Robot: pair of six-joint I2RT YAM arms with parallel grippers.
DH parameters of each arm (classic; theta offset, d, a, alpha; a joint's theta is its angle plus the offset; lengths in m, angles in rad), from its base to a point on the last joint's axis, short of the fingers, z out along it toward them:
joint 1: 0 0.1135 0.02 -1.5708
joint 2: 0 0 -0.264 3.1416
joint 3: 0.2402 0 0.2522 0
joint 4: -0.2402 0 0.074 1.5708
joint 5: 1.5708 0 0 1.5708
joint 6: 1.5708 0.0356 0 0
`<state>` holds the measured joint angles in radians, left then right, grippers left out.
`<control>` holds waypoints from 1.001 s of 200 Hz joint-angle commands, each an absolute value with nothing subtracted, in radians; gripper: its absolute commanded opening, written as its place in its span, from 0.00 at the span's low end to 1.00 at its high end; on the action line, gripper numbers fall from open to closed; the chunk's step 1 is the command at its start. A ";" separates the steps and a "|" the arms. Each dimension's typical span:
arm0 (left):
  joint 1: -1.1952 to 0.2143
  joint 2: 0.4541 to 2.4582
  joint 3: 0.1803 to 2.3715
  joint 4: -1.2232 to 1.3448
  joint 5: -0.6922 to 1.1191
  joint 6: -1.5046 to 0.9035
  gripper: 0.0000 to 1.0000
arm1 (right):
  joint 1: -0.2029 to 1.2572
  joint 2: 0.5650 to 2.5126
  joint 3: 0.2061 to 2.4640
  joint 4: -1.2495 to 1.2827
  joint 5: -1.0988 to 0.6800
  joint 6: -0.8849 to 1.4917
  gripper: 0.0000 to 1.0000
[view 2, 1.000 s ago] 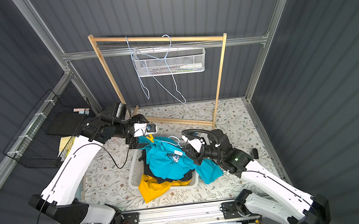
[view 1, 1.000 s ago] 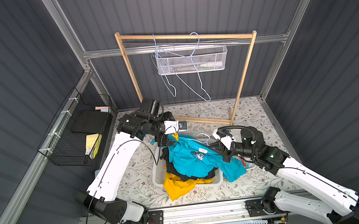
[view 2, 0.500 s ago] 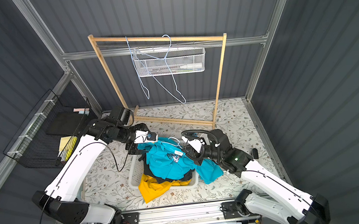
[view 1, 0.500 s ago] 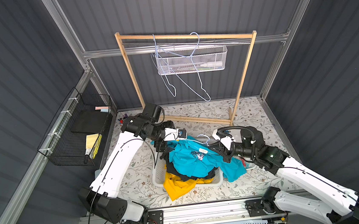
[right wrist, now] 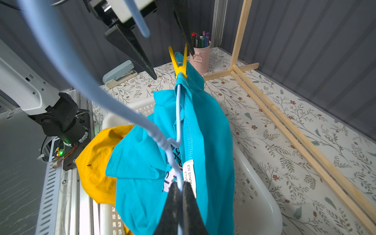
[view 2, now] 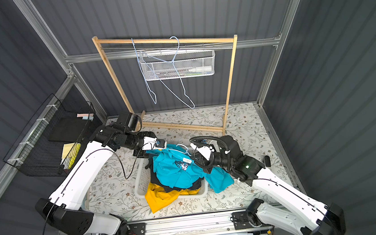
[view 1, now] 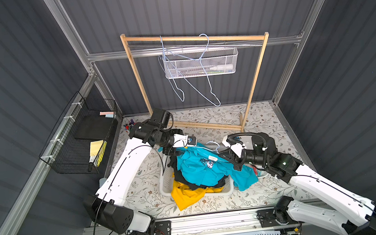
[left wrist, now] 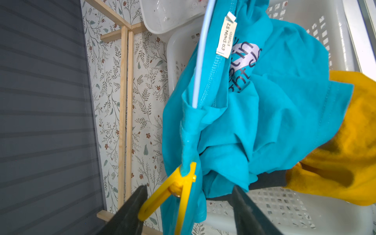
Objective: Remove the clothespins securing t-shirts to the hanger
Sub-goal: Remove the clothespin from the hanger.
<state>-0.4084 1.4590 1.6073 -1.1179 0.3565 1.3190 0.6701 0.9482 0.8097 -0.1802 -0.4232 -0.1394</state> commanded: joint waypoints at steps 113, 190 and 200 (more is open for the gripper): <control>-0.403 1.382 1.503 -0.987 0.338 1.265 0.47 | 0.666 0.950 0.797 -0.192 -0.431 -0.164 0.00; -0.403 1.395 1.526 -1.022 0.324 1.280 0.46 | 0.666 0.952 0.801 -0.190 -0.433 -0.163 0.00; -0.403 1.396 1.528 -1.023 0.326 1.280 0.43 | 0.666 0.952 0.801 -0.191 -0.432 -0.164 0.00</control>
